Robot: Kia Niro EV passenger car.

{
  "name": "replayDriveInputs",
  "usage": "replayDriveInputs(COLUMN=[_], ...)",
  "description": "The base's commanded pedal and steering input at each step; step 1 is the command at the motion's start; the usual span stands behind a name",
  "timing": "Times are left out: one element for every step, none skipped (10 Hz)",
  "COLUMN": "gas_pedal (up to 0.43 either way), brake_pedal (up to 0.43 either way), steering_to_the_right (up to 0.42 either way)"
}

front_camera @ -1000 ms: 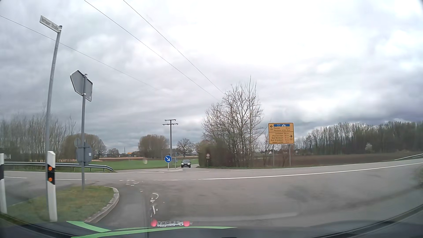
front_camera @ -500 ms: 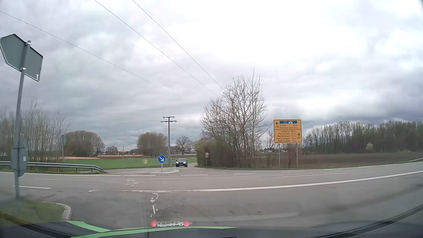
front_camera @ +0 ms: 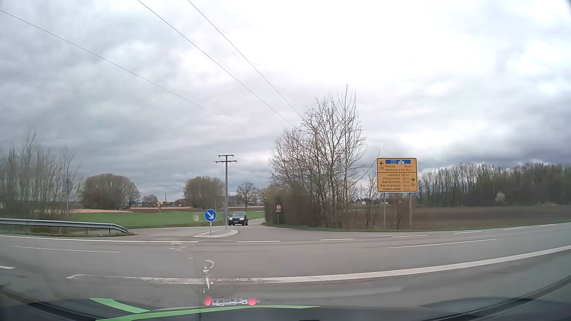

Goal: Follow the waypoints while adhering to traffic rules and regulations

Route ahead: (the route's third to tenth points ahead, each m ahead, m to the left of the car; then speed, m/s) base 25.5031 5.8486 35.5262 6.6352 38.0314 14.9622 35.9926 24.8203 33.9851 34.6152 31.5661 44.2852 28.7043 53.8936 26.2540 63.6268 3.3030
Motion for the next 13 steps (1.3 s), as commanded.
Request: replayDriveInputs(gas_pedal=[0.0, 0.0, 0.0, 0.0, 0.0, 0.0, 0.0, 0.0, 0.0, 0.0, 0.0, 0.0, 0.0], brake_pedal=[0.25, 0.25, 0.244, 0.232, 0.22, 0.213, 0.207, 0.207, 0.207, 0.207, 0.201, 0.207, 0.207], steering_to_the_right=[0.001, 0.001, 0.0, 0.0, 0.0, 0.0, 0.0, 0.0, 0.0, 0.0, 0.0, 0.0, 0.0])
